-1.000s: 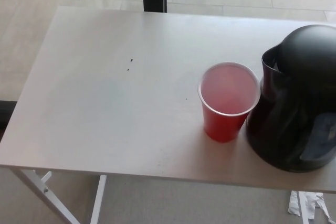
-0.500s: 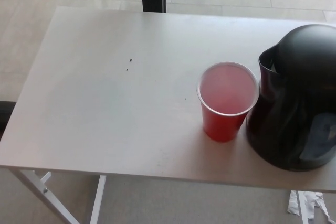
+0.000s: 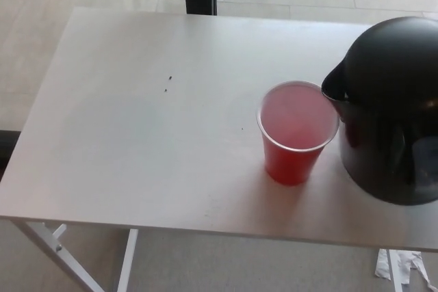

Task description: The robot uses its right hand to lift up a kettle kept on the middle of the desk by its handle and tilt it into a glass kept next to it to pour out water

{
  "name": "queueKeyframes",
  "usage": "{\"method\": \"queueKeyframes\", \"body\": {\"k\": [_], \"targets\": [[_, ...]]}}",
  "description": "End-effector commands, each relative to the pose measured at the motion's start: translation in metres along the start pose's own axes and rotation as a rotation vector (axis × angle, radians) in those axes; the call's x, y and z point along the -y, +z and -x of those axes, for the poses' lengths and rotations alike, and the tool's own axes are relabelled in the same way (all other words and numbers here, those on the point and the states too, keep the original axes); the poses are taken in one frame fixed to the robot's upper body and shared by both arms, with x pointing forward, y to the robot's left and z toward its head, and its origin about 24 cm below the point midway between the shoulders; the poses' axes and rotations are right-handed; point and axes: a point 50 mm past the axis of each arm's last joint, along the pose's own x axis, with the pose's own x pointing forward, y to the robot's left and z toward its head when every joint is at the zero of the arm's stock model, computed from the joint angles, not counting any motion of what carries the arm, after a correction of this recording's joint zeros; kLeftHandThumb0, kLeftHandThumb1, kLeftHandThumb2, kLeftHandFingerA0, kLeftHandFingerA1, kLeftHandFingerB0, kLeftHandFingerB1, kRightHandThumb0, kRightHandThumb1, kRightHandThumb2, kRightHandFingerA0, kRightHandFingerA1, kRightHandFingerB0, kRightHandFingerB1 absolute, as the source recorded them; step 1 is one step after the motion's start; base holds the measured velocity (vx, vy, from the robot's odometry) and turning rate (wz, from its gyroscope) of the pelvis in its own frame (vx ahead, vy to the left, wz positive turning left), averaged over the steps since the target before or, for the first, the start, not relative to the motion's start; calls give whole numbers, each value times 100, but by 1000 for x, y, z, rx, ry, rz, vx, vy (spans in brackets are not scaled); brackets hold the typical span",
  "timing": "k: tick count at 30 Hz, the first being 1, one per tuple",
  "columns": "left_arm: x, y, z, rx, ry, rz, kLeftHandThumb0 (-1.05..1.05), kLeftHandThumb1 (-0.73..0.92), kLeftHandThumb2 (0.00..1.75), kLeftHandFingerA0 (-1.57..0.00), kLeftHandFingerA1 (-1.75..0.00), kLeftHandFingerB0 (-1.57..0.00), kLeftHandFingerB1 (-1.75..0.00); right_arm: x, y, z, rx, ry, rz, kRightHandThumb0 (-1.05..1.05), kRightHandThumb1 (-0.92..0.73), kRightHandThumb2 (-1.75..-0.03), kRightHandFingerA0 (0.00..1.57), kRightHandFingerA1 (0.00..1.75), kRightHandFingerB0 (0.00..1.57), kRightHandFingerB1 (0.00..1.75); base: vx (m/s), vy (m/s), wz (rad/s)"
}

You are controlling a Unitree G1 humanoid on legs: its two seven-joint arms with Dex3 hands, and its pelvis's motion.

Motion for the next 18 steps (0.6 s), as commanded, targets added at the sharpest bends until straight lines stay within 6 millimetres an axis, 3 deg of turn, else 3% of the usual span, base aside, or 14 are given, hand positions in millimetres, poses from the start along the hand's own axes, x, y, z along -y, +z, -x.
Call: {"method": "queueKeyframes", "body": {"k": [1,3,4,5,6,7,8,9,10,11,13,14,15,18], "targets": [[-9,8,2,26,21,-40,-105,42,123,-62,-65,-33,-114,3,29,-11,67,12,38,-23,-53,-97,92,173,84,144,0,0,0],[-10,9,1,25,23,-35,-105,42,123,-62,-66,-33,-114,3,31,-11,69,11,38,-22,-54,-98,92,172,84,141,0,0,0],[-10,10,1,26,25,-24,-105,55,92,-62,-68,-35,-116,3,34,-11,65,10,35,-22,-55,-91,93,171,86,135,0,0,0],[-10,10,1,29,26,-11,-105,55,92,-62,-68,-35,-116,2,36,-11,56,10,29,-22,-55,-91,93,171,86,135,0,0,0],[-10,11,1,27,39,-46,-105,43,124,-66,-65,-36,-116,2,38,-11,53,11,36,-24,-56,-85,92,170,86,133,0,0,0],[-10,11,1,26,35,-47,-105,58,94,-64,-67,-36,-113,2,40,-11,51,13,36,-24,-58,-83,92,170,86,130,0,0,0],[-10,12,1,27,30,-49,-105,59,94,-62,-66,-33,-115,1,42,-10,50,15,43,-23,-59,-80,93,171,88,118,0,0,0],[-9,12,1,29,23,-53,-105,43,124,-61,-64,-32,-113,0,44,-9,46,23,51,-19,-57,-82,90,173,86,116,0,0,0],[-10,13,1,31,19,-55,-105,43,124,-61,-64,-32,-113,-1,45,-8,40,30,47,-19,-57,-82,90,173,86,116,0,0,0],[-9,13,1,32,19,-55,-105,59,94,-62,-67,-39,-115,-2,45,-8,40,36,52,-19,-56,-86,93,169,85,124,0,0,0],[-9,13,1,32,18,-55,-105,59,94,-62,-67,-39,-115,-4,46,-7,40,46,59,-19,-56,-86,93,169,85,124,0,0,0],[-9,12,1,27,19,-70,-105,43,124,-61,-64,-33,-114,-5,45,-6,17,52,104,-20,-60,-77,95,168,86,110,0,0,0],[-10,11,1,22,20,-66,-105,42,124,-61,-62,-33,-114,-7,46,-6,-18,47,152,-16,-58,-81,94,162,82,83,0,0,0],[-10,12,1,19,22,-54,-105,41,124,-61,-64,-32,-114,-9,49,-7,-31,74,212,-14,-53,-90,90,165,86,86,0,0,0]]}}
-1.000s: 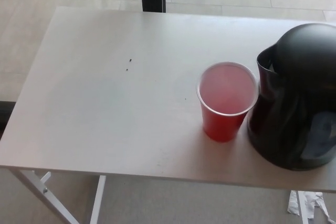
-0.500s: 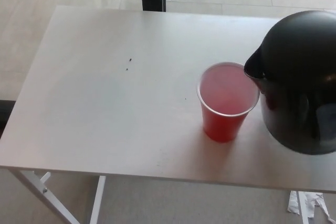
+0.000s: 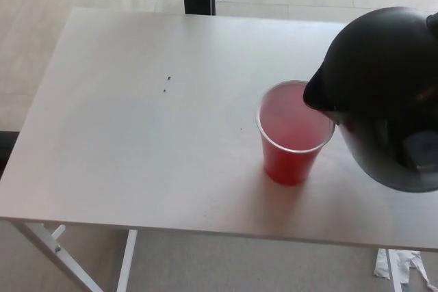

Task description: The robot uses its right hand to lift up a kettle kept on the middle of the desk by its handle and tilt it into a glass kept next to it to pour out water

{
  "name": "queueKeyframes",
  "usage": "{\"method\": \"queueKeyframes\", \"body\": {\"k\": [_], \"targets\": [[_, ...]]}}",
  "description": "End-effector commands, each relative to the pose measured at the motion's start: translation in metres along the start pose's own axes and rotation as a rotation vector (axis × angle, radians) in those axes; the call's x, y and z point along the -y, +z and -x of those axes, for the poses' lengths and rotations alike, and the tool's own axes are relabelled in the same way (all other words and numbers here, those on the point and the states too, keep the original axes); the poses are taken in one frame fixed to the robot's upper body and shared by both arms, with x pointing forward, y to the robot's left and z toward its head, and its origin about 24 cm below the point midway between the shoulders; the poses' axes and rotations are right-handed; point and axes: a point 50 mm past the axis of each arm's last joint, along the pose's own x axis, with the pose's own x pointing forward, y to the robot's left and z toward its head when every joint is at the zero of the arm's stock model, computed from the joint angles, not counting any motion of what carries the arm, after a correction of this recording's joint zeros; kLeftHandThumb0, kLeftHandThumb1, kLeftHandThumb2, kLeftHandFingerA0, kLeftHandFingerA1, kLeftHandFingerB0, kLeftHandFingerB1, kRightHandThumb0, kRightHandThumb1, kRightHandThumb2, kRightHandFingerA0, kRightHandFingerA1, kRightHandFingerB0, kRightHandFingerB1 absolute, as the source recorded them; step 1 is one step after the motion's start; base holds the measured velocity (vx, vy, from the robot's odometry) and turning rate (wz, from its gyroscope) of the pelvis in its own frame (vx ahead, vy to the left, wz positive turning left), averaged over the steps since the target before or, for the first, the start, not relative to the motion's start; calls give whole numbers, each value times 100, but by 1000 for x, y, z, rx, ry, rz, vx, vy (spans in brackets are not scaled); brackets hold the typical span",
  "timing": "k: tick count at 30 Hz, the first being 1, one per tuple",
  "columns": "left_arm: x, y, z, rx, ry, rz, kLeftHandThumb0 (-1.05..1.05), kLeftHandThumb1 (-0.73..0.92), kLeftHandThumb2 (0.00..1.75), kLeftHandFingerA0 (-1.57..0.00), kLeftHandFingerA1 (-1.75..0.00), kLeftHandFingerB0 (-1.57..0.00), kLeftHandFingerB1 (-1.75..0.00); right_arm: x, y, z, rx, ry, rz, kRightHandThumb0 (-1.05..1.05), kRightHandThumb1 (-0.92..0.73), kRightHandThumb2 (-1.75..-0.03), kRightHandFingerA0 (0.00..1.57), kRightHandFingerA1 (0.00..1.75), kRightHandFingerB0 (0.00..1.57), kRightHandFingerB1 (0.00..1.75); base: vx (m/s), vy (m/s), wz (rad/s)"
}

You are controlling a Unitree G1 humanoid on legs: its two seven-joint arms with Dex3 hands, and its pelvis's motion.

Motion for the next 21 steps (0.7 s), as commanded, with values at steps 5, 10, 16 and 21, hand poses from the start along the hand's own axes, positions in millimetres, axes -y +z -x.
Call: {"method": "queueKeyframes", "body": {"k": [5,10,16,21], "targets": [[-8,7,1,17,22,-12,-105,57,94,-62,-68,-33,-117,-5,22,-5,-71,86,256,-17,-54,-94,93,165,87,94,0,0,0],[-8,7,1,9,21,-25,-105,58,96,-62,-66,-36,-112,-14,30,-7,-9,111,502,-20,-62,-74,91,163,82,72,0,0,0],[-6,9,0,27,4,-39,-105,60,94,-59,-68,-29,-118,-29,43,-7,65,93,618,-30,-70,-67,86,172,69,120,0,0,0],[-7,14,-1,31,7,-37,-105,42,124,-60,-66,-30,-114,-37,60,-11,89,118,628,-30,-67,-65,90,175,76,108,0,0,0]]}}
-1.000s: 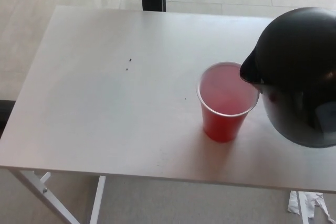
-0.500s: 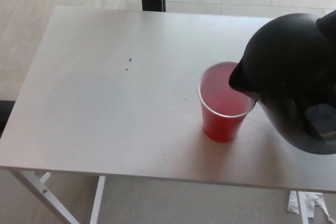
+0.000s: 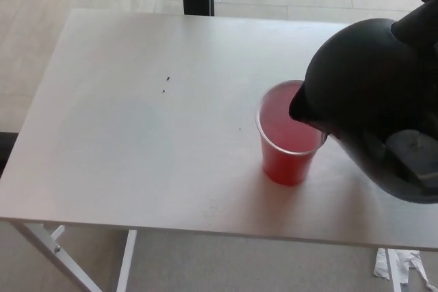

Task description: The robot uses its right hand to lift up a kettle kept on the middle of the desk by its handle and tilt it into a glass kept next to it to pour out water

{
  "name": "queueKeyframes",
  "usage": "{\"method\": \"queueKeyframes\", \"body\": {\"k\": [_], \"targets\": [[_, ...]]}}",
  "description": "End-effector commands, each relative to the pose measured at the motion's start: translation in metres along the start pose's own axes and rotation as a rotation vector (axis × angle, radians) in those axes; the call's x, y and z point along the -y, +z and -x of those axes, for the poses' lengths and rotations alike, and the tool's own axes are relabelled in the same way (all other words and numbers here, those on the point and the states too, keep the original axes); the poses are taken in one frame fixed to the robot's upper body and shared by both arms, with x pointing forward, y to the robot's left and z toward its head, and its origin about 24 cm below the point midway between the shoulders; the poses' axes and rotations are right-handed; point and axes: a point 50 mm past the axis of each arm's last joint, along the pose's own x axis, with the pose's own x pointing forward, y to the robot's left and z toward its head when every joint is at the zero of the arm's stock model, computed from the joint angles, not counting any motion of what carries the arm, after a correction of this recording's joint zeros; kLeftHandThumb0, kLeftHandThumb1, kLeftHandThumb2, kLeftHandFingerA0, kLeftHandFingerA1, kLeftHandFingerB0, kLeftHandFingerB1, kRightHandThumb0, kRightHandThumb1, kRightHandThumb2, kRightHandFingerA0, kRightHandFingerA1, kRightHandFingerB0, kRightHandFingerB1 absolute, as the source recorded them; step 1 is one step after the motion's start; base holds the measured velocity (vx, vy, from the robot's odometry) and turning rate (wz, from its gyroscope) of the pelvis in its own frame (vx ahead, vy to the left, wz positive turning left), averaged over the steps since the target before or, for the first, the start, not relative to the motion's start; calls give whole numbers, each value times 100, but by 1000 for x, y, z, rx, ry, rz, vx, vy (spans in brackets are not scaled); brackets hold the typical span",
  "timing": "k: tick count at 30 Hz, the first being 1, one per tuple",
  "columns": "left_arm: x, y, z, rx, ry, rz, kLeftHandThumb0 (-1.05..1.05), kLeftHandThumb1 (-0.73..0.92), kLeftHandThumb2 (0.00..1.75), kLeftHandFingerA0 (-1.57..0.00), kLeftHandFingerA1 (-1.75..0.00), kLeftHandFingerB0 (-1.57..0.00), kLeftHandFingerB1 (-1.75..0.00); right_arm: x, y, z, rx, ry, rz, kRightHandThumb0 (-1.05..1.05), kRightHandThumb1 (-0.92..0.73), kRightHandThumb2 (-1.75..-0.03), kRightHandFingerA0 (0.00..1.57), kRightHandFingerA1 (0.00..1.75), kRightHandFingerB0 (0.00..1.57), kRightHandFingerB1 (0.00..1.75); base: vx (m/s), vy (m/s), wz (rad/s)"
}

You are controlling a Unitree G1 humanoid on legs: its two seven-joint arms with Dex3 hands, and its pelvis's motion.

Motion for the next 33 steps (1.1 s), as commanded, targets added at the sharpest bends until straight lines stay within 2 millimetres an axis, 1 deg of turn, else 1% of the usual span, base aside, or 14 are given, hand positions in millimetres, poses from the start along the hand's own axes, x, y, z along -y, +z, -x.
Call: {"method": "queueKeyframes", "body": {"k": [1,2,4,5,9,12,13,19,21,22,23,25,29,33], "targets": [[-8,12,0,28,11,-52,-105,44,125,-60,-65,-30,-113,-1,35,-4,96,-7,180,-37,-50,-93,121,137,83,100,0,0,0],[-7,13,0,30,7,-30,-105,57,94,-59,-66,-29,-115,0,42,-3,125,-23,185,-37,-50,-95,120,135,82,99,0,0,0],[-7,15,-1,34,5,-20,-105,57,94,-59,-66,-29,-115,1,44,-3,131,-31,186,-37,-50,-95,120,135,82,99,0,0,0],[-7,16,-1,37,10,-3,-105,42,123,-60,-65,-33,-113,3,54,-1,184,-35,204,-30,-64,-71,89,175,74,141,0,0,0],[-8,19,-2,37,8,-11,-105,41,122,-60,-65,-32,-113,5,68,4,269,-48,236,-27,-54,-82,91,175,66,159,0,0,0],[-8,19,-2,39,5,-19,-105,43,123,-59,-65,-34,-113,7,75,7,300,-48,282,-29,-55,-80,91,175,68,158,0,0,0],[-8,19,-2,40,8,-17,-105,56,93,-63,-67,-40,-113,8,78,8,306,-46,310,-25,-54,-87,114,171,73,129,0,0,0],[-9,20,-2,46,9,-7,-105,56,93,-62,-68,-31,-117,15,91,9,303,-24,388,-37,-63,-64,93,175,86,103,0,0,0],[-10,21,-2,43,10,-22,-105,57,93,-62,-68,-31,-116,16,94,10,296,-15,424,-37,-63,-64,93,175,86,101,0,0,0],[-10,21,-2,38,10,-31,-105,57,94,-62,-67,-38,-113,16,95,10,296,-18,464,-42,-47,-96,121,134,86,99,0,0,0],[-10,21,-2,38,11,-25,-105,57,93,-63,-67,-38,-112,15,95,10,308,-34,480,-34,-56,-76,97,175,87,111,0,0,0],[-10,21,-2,43,11,-6,-105,55,93,-63,-69,-37,-114,13,96,10,314,-44,490,-43,-48,-96,123,136,89,101,0,0,0],[-9,22,-2,48,12,-20,-105,58,94,-62,-65,-34,-112,11,100,11,308,-30,587,-37,-66,-78,95,175,75,149,0,0,0],[-9,22,-2,46,12,-4,-105,56,92,-61,-67,-37,-113,9,111,11,304,-119,732,-37,-52,-84,100,175,88,121,0,0,0]]}}
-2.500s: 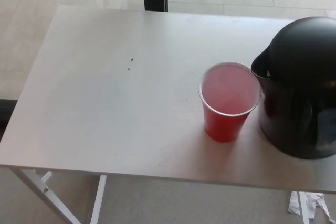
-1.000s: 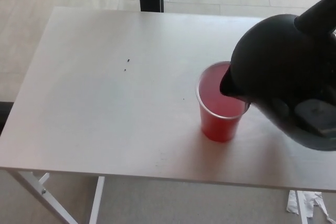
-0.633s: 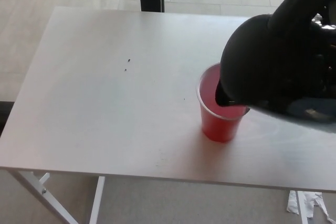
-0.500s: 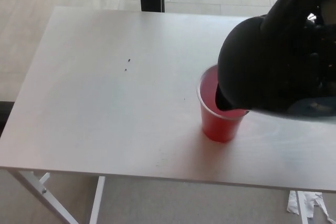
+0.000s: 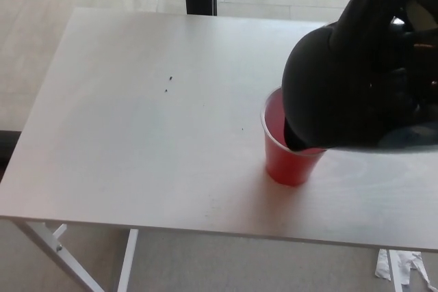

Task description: The robot uses its right hand to lift up a kettle kept on the middle of the desk by its handle and tilt it into a glass kept next to it to pour out water

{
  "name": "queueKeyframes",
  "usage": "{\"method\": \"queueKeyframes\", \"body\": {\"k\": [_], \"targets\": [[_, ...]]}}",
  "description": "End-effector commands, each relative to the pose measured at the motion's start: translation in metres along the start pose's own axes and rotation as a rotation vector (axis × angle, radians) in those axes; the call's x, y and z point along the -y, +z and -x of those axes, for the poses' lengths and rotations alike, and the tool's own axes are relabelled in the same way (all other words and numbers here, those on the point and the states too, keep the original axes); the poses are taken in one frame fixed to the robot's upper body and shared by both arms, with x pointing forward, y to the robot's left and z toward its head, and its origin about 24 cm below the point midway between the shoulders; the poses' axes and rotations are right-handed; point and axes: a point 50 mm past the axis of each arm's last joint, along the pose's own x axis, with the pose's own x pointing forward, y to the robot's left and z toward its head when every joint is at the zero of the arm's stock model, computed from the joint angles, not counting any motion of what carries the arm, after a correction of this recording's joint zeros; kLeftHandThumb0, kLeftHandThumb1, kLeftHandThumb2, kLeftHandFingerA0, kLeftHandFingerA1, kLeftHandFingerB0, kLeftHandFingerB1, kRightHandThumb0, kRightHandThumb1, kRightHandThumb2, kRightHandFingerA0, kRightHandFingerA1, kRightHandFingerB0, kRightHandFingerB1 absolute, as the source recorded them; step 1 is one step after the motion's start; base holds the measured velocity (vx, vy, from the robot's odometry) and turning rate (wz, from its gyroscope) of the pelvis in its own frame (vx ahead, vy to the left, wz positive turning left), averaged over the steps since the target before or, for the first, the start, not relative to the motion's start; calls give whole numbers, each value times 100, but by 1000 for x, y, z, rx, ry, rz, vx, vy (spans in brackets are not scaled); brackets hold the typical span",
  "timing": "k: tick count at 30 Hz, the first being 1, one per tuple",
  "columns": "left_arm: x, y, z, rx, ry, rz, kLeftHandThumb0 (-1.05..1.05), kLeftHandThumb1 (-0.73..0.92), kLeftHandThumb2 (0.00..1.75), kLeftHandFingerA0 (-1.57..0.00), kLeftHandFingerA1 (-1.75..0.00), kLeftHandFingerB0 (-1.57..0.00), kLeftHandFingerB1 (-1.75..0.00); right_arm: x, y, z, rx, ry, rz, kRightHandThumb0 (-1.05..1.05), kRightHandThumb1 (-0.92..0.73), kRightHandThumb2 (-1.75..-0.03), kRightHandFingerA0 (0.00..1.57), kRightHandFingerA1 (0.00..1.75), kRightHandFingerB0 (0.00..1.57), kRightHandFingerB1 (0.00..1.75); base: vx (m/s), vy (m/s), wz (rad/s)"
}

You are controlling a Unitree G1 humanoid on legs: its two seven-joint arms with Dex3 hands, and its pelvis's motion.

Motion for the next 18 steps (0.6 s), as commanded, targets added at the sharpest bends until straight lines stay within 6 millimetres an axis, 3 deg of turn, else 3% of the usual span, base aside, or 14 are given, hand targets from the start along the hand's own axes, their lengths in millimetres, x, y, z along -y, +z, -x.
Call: {"method": "queueKeyframes", "body": {"k": [1,4,6,7,8,10,11,13,14,15,18], "targets": [[-9,6,1,2,15,-8,-105,56,92,-61,-67,-37,-113,3,16,-2,0,-39,262,-37,-52,-84,100,175,88,121,0,0,0],[-8,6,2,8,6,-25,-105,57,94,-63,-68,-40,-114,0,12,-5,-34,-19,229,-34,-63,-85,93,175,85,106,0,0,0],[-8,7,2,8,6,-34,-105,58,94,-63,-67,-39,-113,-2,10,-7,-60,16,228,-36,-67,-82,91,175,80,115,0,0,0],[-9,6,2,2,11,-52,-105,58,95,-63,-65,-40,-111,-3,8,-9,-82,24,231,-36,-54,-92,116,159,88,107,0,0,0],[-8,6,1,1,12,-15,-105,55,93,-63,-67,-40,-111,-5,5,-13,-125,57,248,-38,-68,-80,91,175,81,99,0,0,0],[-7,7,1,4,8,-6,-105,56,92,-62,-68,-38,-112,-8,1,-16,-147,67,263,-35,-65,-82,91,174,83,98,0,0,0],[-7,7,1,1,7,-17,-105,56,94,-62,-67,-38,-113,-9,0,-17,-156,78,254,-37,-72,-72,91,173,78,119,0,0,0],[-7,7,1,6,6,-14,-105,56,93,-63,-67,-38,-114,-11,-4,-19,-169,96,237,-40,-75,-70,90,172,78,124,0,0,0],[-7,7,1,6,6,-14,-105,56,93,-63,-67,-38,-114,-11,-3,-19,-171,97,238,-40,-75,-70,90,172,78,124,0,0,0],[-7,7,1,3,6,-31,-105,42,123,-62,-63,-36,-113,-11,-3,-20,-176,110,253,-44,-76,-67,85,173,79,111,0,0,0],[-9,6,2,-6,3,-19,-105,42,122,-60,-63,-36,-111,-10,-1,-21,-188,137,268,-45,-77,-67,85,173,79,110,0,0,0]]}}
